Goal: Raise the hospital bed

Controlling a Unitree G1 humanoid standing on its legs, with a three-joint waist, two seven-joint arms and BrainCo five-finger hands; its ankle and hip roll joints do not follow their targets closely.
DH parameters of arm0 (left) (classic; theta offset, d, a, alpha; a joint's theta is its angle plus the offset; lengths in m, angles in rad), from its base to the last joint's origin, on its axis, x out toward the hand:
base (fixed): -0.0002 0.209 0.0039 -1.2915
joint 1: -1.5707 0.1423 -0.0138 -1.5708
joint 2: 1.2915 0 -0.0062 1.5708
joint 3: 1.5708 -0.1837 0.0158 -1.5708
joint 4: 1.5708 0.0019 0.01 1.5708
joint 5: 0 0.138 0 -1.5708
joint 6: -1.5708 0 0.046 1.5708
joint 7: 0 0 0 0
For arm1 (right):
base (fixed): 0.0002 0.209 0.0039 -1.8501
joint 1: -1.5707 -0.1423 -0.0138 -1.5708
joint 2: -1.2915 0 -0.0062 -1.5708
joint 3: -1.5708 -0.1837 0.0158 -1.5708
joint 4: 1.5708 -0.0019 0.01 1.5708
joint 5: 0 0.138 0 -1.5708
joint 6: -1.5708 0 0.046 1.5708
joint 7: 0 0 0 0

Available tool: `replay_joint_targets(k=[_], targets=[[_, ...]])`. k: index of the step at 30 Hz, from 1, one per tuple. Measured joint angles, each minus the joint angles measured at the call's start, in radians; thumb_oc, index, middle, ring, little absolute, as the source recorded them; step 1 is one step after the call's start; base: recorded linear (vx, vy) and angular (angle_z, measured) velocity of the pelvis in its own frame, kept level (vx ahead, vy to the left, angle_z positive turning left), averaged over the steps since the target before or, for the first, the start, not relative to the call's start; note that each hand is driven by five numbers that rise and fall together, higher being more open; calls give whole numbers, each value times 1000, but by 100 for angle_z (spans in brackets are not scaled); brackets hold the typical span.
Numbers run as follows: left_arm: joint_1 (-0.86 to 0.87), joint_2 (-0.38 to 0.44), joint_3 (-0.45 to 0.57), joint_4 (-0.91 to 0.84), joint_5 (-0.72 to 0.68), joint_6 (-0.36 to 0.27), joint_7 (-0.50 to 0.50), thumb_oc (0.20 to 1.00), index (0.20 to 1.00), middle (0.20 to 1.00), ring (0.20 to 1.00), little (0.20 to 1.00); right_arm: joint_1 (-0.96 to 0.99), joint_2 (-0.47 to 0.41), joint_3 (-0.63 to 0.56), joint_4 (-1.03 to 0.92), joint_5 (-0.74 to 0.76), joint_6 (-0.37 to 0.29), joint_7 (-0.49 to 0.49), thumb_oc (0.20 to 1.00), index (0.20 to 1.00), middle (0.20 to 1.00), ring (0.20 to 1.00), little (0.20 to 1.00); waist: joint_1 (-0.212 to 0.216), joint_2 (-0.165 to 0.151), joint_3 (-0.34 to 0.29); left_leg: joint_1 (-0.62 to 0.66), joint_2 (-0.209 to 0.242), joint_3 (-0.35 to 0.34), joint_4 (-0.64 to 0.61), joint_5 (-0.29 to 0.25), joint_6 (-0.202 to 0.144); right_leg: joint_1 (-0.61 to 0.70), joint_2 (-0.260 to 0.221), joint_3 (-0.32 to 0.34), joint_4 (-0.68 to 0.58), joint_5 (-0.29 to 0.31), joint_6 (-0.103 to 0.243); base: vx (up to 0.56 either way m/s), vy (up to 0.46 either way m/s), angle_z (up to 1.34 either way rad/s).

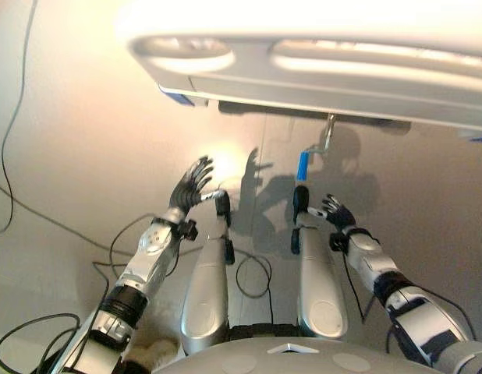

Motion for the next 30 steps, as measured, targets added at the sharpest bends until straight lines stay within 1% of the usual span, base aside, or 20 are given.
replay_joint_targets(k=[1, 2, 3, 4, 5, 6, 7, 8, 9, 10, 11, 13, 15, 17, 20, 21, 26, 30], targets=[[-2, -24, 24, 100, 58, -5, 1, 1000, 1000, 1000, 1000, 1000, 15, 10, -48, 83, -36, -6, 3, 1000, 1000, 1000, 1000, 1000, -2, 3, -8, 39, 3, -6, -13, 6, -3, 51, 4, -11, -29, 4, -2, 191, -64, 11], [-3, -37, 29, 147, 80, 3, 8, 1000, 1000, 1000, 1000, 1000, 16, 23, -58, 131, -44, 2, -2, 1000, 1000, 1000, 1000, 1000, -2, 3, -12, 64, 4, -10, -19, 8, -4, 81, 6, -19, -42, 8, -4, 124, -39, 19], [8, -44, 22, 219, 145, 12, 8, 1000, 1000, 1000, 1000, 1000, 37, 34, -82, 225, -79, 3, 2, 1000, 1000, 1000, 1000, 1000, -4, 6, -43, 105, 7, -19, -41, 8, -4, 133, 7, -36, -71, 7, -3, 87, -28, 20], [23, -51, 22, 254, 177, 16, 8, 1000, 1000, 1000, 1000, 1000, 55, 39, -86, 272, -96, 11, 0, 1000, 1000, 1000, 1000, 1000, -3, 4, -76, 120, 7, -22, -51, 7, -5, 153, 7, -42, -87, 7, -2, 79, -36, 17], [57, -59, 23, 276, 209, 19, 10, 1000, 1000, 1000, 1000, 1000, 109, 34, -88, 281, -121, 20, -1, 1000, 1000, 1000, 1000, 1000, -2, 2, -134, 131, 11, -22, -67, 6, -5, 168, 8, -46, -109, 8, 1, 43, -26, 11], [65, -61, 24, 301, 232, 17, 11, 1000, 1000, 1000, 1000, 1000, 126, 31, -89, 281, -134, 23, -1, 1000, 1000, 1000, 1000, 1000, -2, 2, -145, 144, 11, -25, -72, 7, -4, 192, 9, -50, -130, 16, 2, 93, -61, 7], [56, -78, 32, 392, 274, 25, 12, 1000, 1000, 1000, 1000, 1000, 145, 37, -111, 295, -156, 24, -1, 1000, 1000, 1000, 1000, 1000, -3, 0, -162, 188, 12, -24, -88, 7, -4, 250, 11, -58, -174, 30, 2, 72, -48, 5], [65, -84, 34, 438, 300, 35, 18, 1000, 1000, 1000, 1000, 1000, 153, 41, -115, 304, -160, 25, -1, 1000, 1000, 1000, 1000, 1000, -6, -4, -191, 198, 14, -23, -96, 5, -5, 265, 13, -59, -192, 33, 6, 82, -63, -2], [66, -106, 68, 527, 341, 41, 22, 1000, 1000, 1000, 1000, 1000, 162, 50, -122, 311, -171, 27, 0, 1000, 1000, 1000, 1000, 1000, -6, -8, -228, 227, 17, -20, -109, 4, -6, 303, 18, -61, -226, 43, 6, 32, -27, -5], [72, -114, 79, 561, 348, 52, 27, 1000, 1000, 1000, 1000, 1000, 165, 56, -124, 316, -176, 30, 0, 1000, 1000, 1000, 1000, 1000, -5, -12, -246, 240, 17, -18, -109, 0, -8, 320, 21, -61, -240, 46, 4, 51, -25, -8], [87, -115, 81, 585, 366, 65, 34, 1000, 1000, 1000, 1000, 1000, 176, 66, -126, 320, -177, 31, 1, 1000, 1000, 1000, 1000, 1000, -8, -20, -291, 258, 24, -14, -110, -9, -12, 339, 27, -61, -262, 50, 2, 66, -21, -7], [105, -122, 86, 587, 378, 70, 35, 1000, 1000, 1000, 1000, 1000, 183, 74, -133, 330, -177, 34, 2, 1000, 1000, 1000, 1000, 1000, -3, -24, -329, 275, 29, -12, -110, -18, -15, 373, 33, -61, -283, 58, -2, 81, -20, -4], [131, -144, 100, 588, 378, 75, 35, 1000, 1000, 1000, 1000, 1000, 200, 86, -146, 336, -177, 43, 7, 1000, 1000, 1000, 1000, 1000, -2, -30, -374, 310, 36, -8, -112, -30, -17, 405, 40, -61, -290, 53, -7, 53, -6, -4], [134, -160, 106, 588, 377, 77, 34, 1000, 1000, 1000, 1000, 1000, 208, 93, -151, 336, -177, 45, 9, 1000, 1000, 1000, 1000, 1000, -3, -31, -402, 324, 39, -8, -114, -31, -18, 420, 45, -61, -291, 52, -9, 39, -1, -2], [137, -176, 108, 586, 377, 78, 34, 1000, 1000, 1000, 1000, 1000, 221, 101, -150, 333, -177, 47, 11, 1000, 1000, 1000, 1000, 1000, -3, -37, -415, 345, 46, -4, -115, -35, -23, 441, 50, -60, -291, 49, -13, 16, 7, -5], [138, -179, 109, 585, 377, 78, 34, 1000, 1000, 1000, 1000, 1000, 238, 106, -151, 324, -176, 47, 11, 1000, 1000, 1000, 1000, 1000, -4, -37, -428, 347, 50, 3, -115, -36, -24, 440, 52, -60, -291, 48, -17, -3, 13, -9], [149, -193, 111, 586, 376, 80, 50, 1000, 1000, 1000, 1000, 1000, 286, 111, -164, 295, -158, 46, 2, 1000, 1000, 1000, 1000, 1000, -10, -36, -440, 379, 54, 13, -116, -36, -24, 466, 54, -60, -291, 51, -17, 0, 5, -5], [154, -199, 116, 603, 369, 80, 69, 1000, 1000, 1000, 1000, 1000, 296, 114, -180, 296, -144, 46, -12, 1000, 1000, 1000, 1000, 1000, -29, -33, -444, 390, 58, 12, -116, -36, -24, 478, 56, -60, -291, 50, -19, -1, 0, -1]])
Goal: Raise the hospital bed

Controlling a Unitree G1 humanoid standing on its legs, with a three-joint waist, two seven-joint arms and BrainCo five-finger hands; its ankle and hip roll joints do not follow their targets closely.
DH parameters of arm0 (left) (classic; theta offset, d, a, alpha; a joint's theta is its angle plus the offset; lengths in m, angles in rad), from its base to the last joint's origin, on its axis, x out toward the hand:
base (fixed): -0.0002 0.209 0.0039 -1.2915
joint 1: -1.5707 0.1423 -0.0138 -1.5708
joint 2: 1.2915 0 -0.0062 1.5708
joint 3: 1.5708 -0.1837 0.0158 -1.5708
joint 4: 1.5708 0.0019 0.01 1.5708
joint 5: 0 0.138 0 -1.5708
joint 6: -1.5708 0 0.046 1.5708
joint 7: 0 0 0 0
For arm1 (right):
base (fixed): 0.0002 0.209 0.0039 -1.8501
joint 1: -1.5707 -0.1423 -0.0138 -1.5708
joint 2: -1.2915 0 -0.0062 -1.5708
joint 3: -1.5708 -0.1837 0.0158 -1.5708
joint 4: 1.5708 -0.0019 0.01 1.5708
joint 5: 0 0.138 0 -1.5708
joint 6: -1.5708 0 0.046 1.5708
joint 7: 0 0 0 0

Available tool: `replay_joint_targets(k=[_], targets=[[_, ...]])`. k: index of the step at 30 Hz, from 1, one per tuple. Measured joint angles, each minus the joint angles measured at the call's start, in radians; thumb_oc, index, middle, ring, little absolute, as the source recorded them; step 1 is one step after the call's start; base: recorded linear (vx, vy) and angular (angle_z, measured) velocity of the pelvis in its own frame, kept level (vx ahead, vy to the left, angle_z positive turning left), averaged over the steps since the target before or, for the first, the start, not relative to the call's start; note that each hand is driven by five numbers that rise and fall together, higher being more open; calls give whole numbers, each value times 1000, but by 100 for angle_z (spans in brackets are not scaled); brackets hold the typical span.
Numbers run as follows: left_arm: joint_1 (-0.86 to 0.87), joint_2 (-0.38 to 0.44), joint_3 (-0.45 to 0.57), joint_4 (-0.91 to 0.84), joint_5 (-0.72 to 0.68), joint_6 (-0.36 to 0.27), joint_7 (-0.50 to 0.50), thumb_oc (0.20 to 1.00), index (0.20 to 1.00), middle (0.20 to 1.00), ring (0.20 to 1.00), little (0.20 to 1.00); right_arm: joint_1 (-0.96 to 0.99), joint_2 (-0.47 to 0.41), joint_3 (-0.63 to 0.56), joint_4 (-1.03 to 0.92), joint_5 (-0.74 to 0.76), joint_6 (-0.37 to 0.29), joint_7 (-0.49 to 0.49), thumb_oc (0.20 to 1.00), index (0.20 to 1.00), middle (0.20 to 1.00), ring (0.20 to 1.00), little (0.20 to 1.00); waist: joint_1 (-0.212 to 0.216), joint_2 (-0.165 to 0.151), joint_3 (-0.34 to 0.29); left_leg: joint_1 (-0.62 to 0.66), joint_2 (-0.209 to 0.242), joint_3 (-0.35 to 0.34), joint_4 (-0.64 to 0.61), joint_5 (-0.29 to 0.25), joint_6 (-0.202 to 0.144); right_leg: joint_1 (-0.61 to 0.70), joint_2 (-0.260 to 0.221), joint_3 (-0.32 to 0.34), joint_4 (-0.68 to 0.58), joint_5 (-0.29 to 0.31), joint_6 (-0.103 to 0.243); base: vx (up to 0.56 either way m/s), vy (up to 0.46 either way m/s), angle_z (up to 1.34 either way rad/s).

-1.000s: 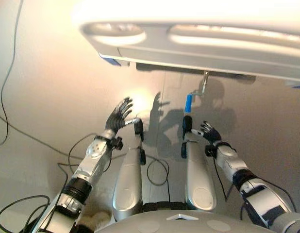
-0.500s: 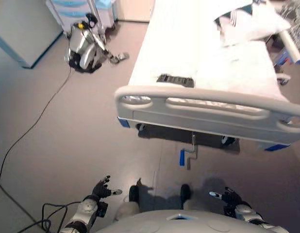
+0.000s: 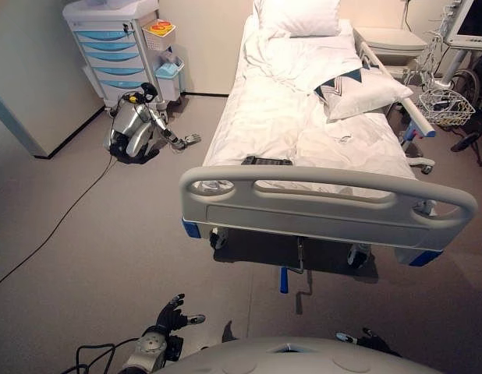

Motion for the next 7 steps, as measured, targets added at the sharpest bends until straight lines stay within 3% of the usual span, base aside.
replay_joint_targets(k=[7], targets=[[1, -10, 3, 15, -5, 0, 10, 1000, 1000, 1000, 1000, 1000, -3, 2, -30, 5, 51, -2, -37, 1000, 1000, 1000, 1000, 1000, 1, 6, -21, 8, 4, 4, 0, -2, -2, 6, 2, 0, 0, -1, -2, 0, 0, 0]])
